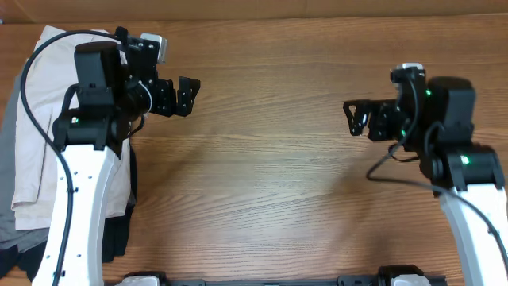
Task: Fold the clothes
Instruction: 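Raise the left gripper and move it over the beige shorts on the pile, then lower the left gripper and pinch the beige shorts' waistband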
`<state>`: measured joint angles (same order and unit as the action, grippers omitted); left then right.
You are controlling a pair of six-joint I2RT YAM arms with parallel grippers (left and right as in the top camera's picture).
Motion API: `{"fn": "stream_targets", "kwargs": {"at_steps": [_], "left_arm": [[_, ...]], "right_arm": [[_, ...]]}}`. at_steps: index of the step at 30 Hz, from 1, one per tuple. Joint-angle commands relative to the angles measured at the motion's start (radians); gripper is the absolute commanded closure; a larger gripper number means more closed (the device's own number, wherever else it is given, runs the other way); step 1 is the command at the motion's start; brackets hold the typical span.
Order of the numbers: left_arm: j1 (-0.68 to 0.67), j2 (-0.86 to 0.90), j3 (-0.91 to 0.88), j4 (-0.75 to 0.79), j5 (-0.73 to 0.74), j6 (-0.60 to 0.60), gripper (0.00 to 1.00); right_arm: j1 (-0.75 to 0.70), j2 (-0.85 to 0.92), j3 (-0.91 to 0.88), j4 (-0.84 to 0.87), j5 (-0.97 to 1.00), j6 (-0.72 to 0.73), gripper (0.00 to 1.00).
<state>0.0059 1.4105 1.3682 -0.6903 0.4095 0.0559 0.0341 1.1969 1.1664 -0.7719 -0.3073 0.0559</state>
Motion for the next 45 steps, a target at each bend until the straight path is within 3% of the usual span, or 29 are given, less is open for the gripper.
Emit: {"fn": "stream_targets", "kwargs": {"at_steps": [1,10,20,27,37,45], "left_arm": [[-0.006,0.035,0.026,-0.011,-0.024,0.011,0.00],[0.001,0.041,0.053,0.053,-0.029,0.042,0.00],[0.146,0.268,0.563,-0.280,-0.092,0.043,0.00],[0.269,0.494,0.888,-0.413,-0.210,0.031,0.01],[0.439,0.692,0.925,-0.376,-0.306,0.019,0.02],[0.546,0.793,0.925,-0.399,-0.278,0.019,0.06]], "right_arm": [[-0.002,0.077,0.032,0.011,-0.057,0.000,0.00],[-0.002,0.136,0.032,0.051,-0.105,-0.001,0.00],[-0.002,0.136,0.032,0.056,-0.105,-0.001,0.00],[-0.002,0.136,0.032,0.029,-0.105,-0.001,0.00],[-0.002,0.136,0.032,-0.002,-0.087,-0.005,0.00],[-0.002,0.136,0.032,-0.027,-0.087,-0.004,0.00]]}}
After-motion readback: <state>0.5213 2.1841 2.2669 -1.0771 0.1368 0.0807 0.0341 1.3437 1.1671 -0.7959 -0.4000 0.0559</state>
